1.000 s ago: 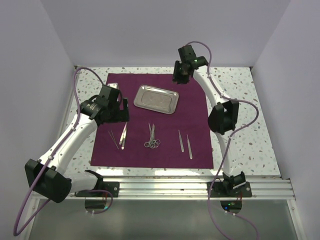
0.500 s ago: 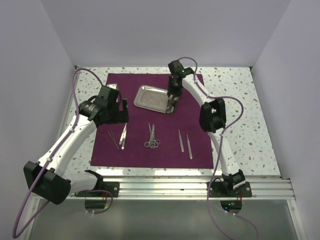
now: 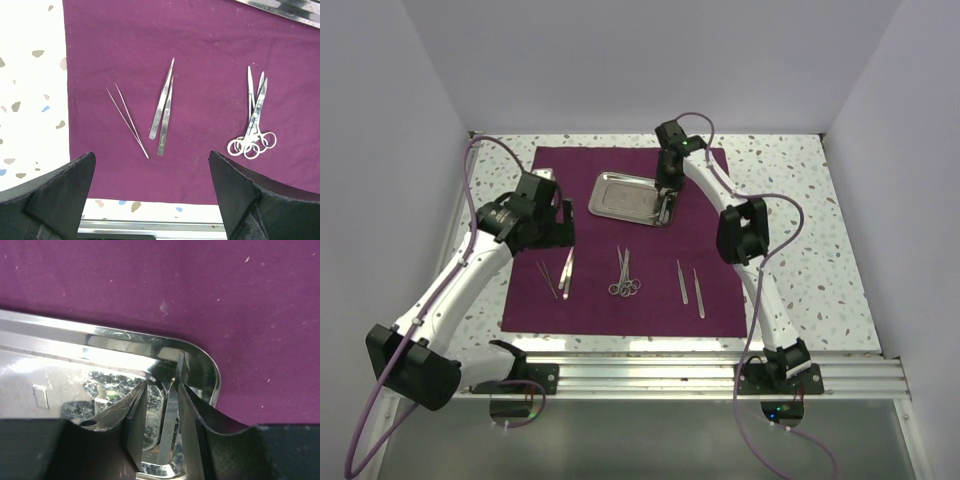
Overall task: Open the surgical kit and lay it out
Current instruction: Pick up the medical item from the container.
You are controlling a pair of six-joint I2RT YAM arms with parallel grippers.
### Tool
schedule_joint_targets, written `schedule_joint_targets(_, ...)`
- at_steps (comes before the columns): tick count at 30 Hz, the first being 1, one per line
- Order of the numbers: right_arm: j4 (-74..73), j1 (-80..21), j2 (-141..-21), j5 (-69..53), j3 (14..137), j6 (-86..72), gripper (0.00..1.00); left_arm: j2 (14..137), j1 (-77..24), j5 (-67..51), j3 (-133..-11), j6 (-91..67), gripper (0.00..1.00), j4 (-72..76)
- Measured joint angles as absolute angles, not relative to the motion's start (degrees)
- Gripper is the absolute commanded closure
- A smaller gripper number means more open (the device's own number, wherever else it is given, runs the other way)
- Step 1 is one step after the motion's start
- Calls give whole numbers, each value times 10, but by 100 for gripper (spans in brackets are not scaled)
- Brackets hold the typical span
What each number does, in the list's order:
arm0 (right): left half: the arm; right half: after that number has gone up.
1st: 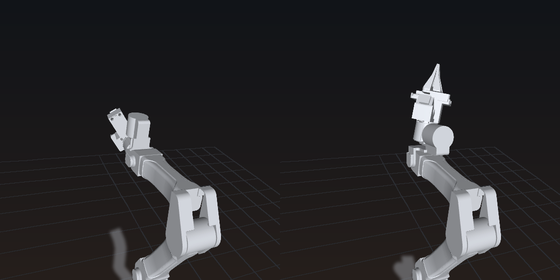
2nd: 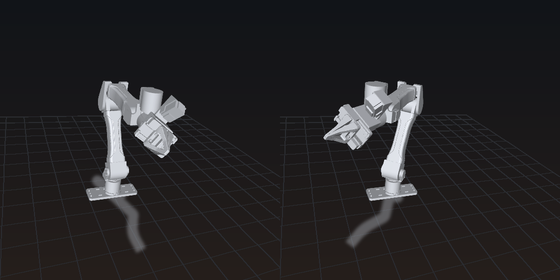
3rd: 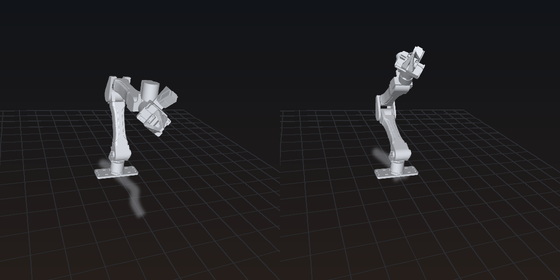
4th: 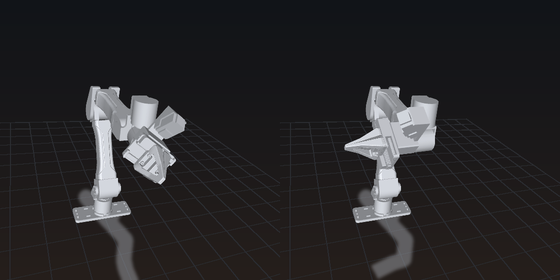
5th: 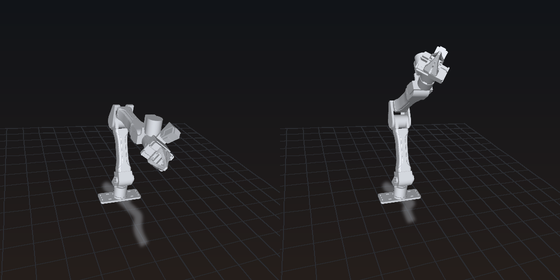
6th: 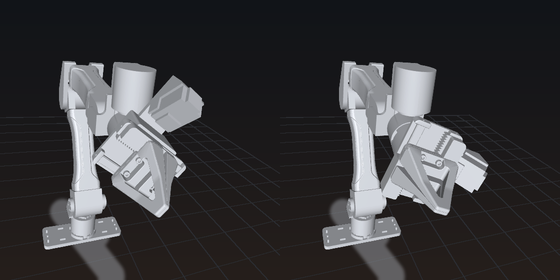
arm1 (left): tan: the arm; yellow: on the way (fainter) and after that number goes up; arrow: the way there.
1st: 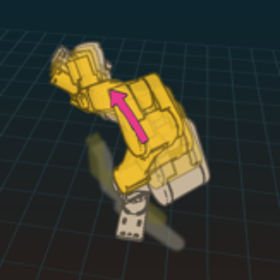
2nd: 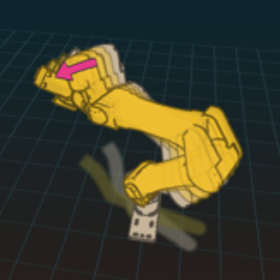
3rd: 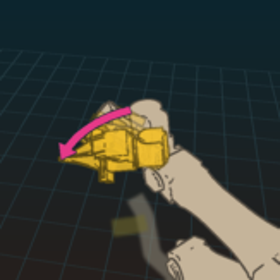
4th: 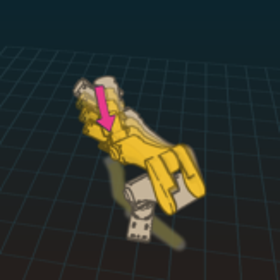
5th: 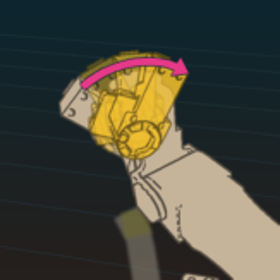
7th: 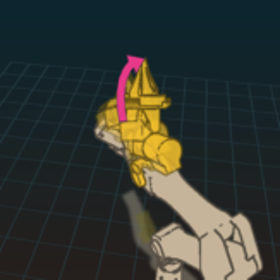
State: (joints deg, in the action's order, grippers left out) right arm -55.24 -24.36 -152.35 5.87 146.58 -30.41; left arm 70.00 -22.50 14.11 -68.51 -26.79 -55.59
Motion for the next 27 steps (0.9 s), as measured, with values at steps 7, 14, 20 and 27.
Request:
schedule_joint_targets(7, -531, -242, -1525, 80, 1456, -307, 63, 716, -225, 153, -685, -250, 0, -556)
schedule_joint_targets(14, -524, -237, -1545, 85, 1491, -309, 61, 738, -217, 154, -685, -230, 0, -554)
schedule_joint_targets(20, -536, -244, -1564, 104, 1522, -302, 67, 740, -213, 158, -685, -226, 0, -554)
schedule_joint_targets(27, -555, -270, -1569, 159, 1526, -280, 82, 738, -206, 161, -671, -218, 0, -554)
